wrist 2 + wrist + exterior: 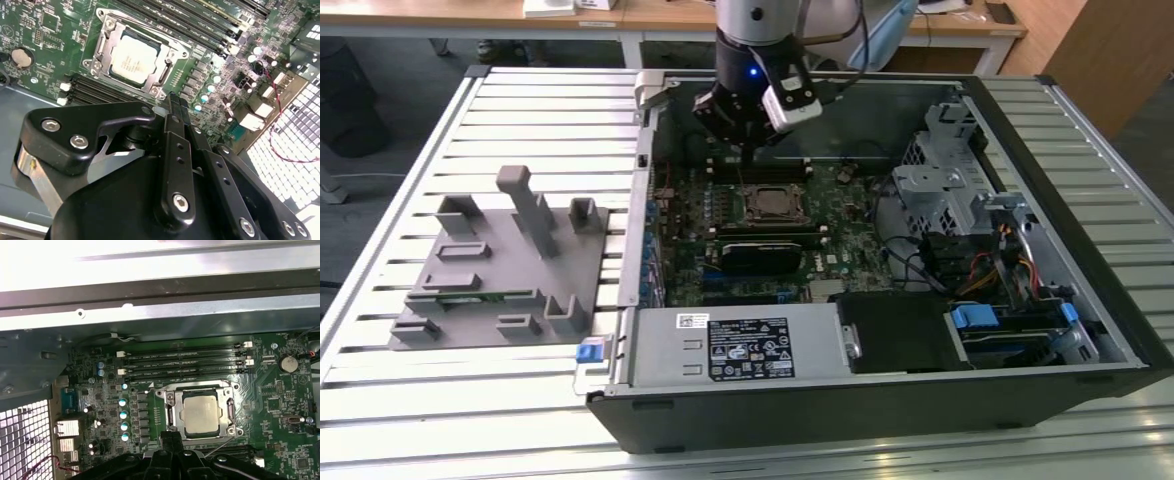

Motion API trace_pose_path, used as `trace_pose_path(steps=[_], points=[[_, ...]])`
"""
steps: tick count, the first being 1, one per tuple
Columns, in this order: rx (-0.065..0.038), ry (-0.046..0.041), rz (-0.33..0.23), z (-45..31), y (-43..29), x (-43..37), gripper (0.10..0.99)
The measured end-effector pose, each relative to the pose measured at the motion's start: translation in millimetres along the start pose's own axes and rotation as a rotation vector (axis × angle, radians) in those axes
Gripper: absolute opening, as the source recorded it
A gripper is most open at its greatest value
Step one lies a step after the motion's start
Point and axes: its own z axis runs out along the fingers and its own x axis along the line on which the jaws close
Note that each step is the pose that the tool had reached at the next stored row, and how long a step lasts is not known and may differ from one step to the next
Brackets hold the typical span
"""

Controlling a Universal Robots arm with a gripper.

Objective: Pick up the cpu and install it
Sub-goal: 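Install the first cpu locking lever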

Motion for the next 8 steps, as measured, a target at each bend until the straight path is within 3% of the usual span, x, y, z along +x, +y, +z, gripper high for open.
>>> trace_pose_path(steps=[8], points=[[0.0, 0.0003, -0.005, 0.4, -1.7, 16.6, 0.106]])
